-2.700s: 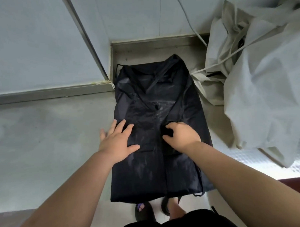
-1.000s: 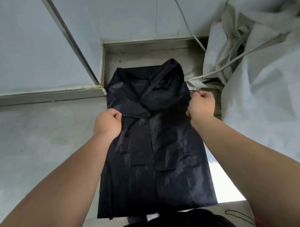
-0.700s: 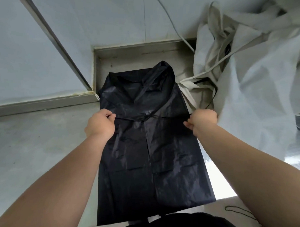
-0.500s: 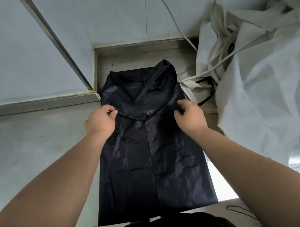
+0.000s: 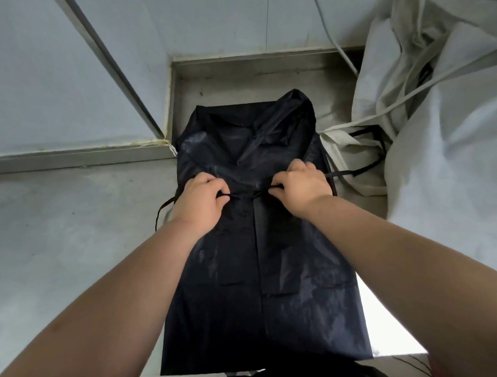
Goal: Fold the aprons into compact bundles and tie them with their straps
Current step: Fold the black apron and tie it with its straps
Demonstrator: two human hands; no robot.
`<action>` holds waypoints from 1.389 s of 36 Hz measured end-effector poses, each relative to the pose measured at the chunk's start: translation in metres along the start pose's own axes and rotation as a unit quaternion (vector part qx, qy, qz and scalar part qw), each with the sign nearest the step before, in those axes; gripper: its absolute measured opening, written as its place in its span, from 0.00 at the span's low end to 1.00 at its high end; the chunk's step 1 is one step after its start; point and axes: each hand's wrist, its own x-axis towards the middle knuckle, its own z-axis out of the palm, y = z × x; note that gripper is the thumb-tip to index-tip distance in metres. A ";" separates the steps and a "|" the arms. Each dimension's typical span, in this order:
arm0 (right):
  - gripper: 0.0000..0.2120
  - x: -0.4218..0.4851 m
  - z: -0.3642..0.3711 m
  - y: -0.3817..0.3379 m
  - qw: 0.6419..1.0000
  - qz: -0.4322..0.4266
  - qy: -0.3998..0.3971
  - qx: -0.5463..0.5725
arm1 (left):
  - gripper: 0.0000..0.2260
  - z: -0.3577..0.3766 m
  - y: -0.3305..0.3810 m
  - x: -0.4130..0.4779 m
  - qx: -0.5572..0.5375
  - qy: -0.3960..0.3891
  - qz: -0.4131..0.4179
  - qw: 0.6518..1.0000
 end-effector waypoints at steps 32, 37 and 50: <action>0.36 -0.022 0.019 0.001 0.992 -0.070 -0.090 0.060 | 0.33 0.016 -0.005 -0.024 0.157 -0.192 0.065 0.967; 0.34 0.015 0.007 0.010 0.995 -0.075 -0.051 0.040 | 0.33 0.004 -0.004 0.016 0.162 -0.180 0.053 0.969; 0.19 -0.016 0.021 -0.005 0.993 0.039 0.036 0.103 | 0.18 0.016 -0.004 -0.023 0.061 0.054 0.016 0.997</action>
